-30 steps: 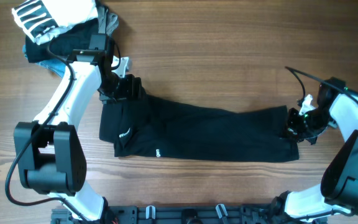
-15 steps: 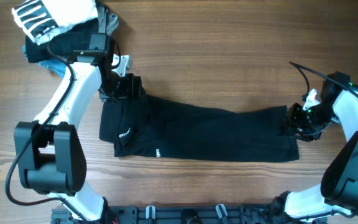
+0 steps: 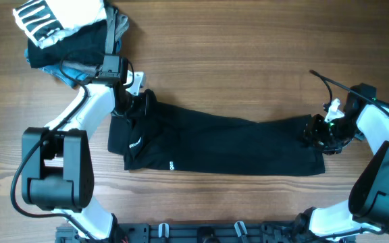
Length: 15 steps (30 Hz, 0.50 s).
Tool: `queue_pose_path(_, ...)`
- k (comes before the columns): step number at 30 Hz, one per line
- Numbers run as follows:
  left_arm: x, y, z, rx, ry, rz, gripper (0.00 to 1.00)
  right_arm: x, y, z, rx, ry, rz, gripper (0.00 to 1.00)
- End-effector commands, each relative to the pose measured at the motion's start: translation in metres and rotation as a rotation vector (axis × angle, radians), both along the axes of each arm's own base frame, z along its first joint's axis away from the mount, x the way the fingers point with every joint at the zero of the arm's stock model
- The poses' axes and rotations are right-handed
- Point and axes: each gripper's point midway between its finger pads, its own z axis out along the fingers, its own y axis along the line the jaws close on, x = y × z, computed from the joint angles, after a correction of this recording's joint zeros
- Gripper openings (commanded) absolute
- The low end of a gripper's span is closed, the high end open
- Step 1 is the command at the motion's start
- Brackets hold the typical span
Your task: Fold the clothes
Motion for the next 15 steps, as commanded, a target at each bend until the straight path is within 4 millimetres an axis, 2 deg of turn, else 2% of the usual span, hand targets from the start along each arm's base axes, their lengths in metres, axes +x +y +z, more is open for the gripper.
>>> queue_pose_path(1,-0.001,0.005,-0.002,0.019,0.002,0.000,0.04,0.007,0.008,0.005,0.050,-0.044,-0.019,0.46)
queue_pose_path(3,-0.001,0.005,-0.002,0.020,0.002,0.001,0.04,0.006,0.008,0.005,0.052,-0.038,-0.022,0.34)
queue_pose_path(5,-0.001,0.005,-0.002,0.020,0.002,0.001,0.04,0.004,0.009,0.005,0.053,-0.030,-0.021,0.29)
queue_pose_path(6,-0.001,0.005,-0.002,0.020,0.002,0.001,0.04,0.003,0.007,0.004,0.045,-0.026,-0.021,0.29)
queue_pose_path(7,-0.001,0.005,-0.002,0.020,0.002,0.001,0.04,0.003,0.006,0.003,0.034,-0.021,-0.020,0.37)
queue_pose_path(8,-0.001,0.005,-0.002,0.020,0.002,0.002,0.04,0.001,0.004,0.002,0.024,-0.014,-0.019,0.40)
queue_pose_path(10,-0.001,0.006,-0.002,0.020,0.001,0.002,0.04,0.000,0.004,0.002,0.024,-0.010,-0.019,0.13)
queue_pose_path(11,-0.001,0.006,-0.002,0.020,0.002,0.002,0.04,0.001,0.004,0.002,0.021,-0.014,-0.016,0.04)
queue_pose_path(12,-0.001,0.006,-0.002,0.020,0.003,0.003,0.04,0.000,0.001,0.002,0.008,-0.008,-0.018,0.04)
queue_pose_path(15,0.000,0.009,-0.002,0.020,0.002,0.012,0.04,-0.025,-0.043,0.007,-0.219,0.177,-0.171,0.04)
